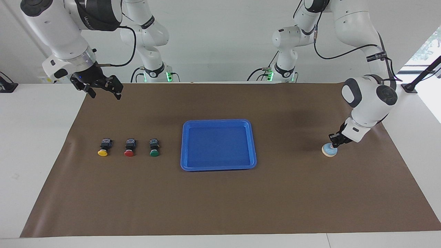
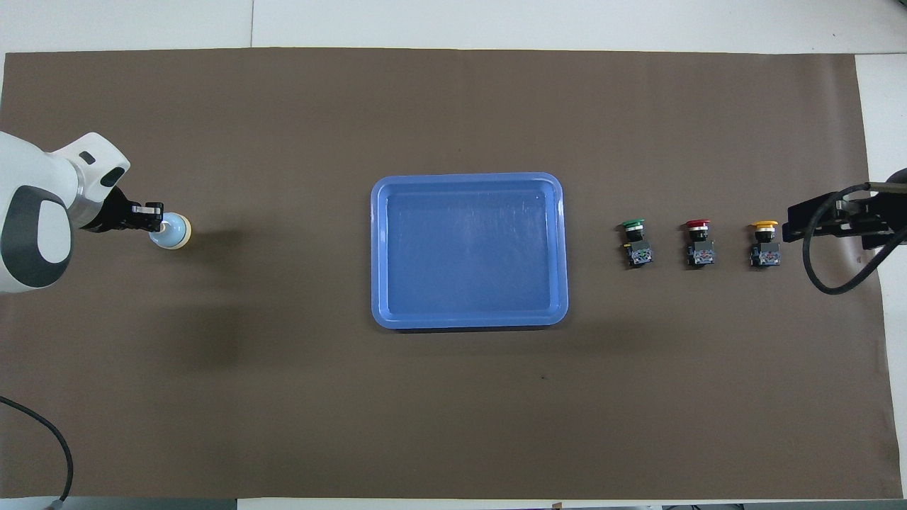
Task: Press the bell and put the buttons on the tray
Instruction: 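Move the left gripper over the bell and press down on it, then lift the left gripper off the bell and draw it back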
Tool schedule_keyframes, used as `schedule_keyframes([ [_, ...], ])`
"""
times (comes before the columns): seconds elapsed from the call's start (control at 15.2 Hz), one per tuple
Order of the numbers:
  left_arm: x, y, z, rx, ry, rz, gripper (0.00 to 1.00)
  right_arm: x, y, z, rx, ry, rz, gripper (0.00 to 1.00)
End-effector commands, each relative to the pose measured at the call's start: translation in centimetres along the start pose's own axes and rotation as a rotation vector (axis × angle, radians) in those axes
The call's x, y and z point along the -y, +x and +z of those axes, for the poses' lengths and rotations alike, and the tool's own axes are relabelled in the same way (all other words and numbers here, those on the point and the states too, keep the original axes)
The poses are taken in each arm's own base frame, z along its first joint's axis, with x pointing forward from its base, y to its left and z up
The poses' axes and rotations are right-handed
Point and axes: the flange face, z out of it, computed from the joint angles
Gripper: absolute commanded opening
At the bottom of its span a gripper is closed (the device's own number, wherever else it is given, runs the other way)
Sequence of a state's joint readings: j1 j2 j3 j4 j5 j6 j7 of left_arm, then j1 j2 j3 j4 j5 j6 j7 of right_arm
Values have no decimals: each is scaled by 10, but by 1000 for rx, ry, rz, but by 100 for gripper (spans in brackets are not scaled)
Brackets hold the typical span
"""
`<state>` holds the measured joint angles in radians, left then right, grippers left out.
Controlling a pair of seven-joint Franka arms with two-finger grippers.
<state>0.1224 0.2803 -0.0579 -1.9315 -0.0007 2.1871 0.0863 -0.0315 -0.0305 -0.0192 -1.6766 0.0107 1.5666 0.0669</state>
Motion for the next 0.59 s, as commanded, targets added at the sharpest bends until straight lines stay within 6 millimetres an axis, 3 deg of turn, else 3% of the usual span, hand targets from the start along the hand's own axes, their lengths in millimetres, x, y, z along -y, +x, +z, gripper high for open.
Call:
schedule_keyframes([
  [0.0, -1, -3, 16, 7, 14, 16, 0, -1, -1, -4, 6, -10, -1, 100],
  [0.13, 0, -5, 21, 18, 13, 16, 0, -1, -1, -4, 6, -10, -1, 100],
  [0.26, 0, -2, 14, 17, 13, 18, 0, -1, -1, -4, 6, -10, -1, 100],
  [0.39, 0, 2, -3, 30, 13, 19, 0, -1, -1, -4, 6, -10, -1, 100],
  [0.53, -3, 6, -33, 76, 10, 22, 0, -1, -1, -4, 6, -10, -1, 100],
])
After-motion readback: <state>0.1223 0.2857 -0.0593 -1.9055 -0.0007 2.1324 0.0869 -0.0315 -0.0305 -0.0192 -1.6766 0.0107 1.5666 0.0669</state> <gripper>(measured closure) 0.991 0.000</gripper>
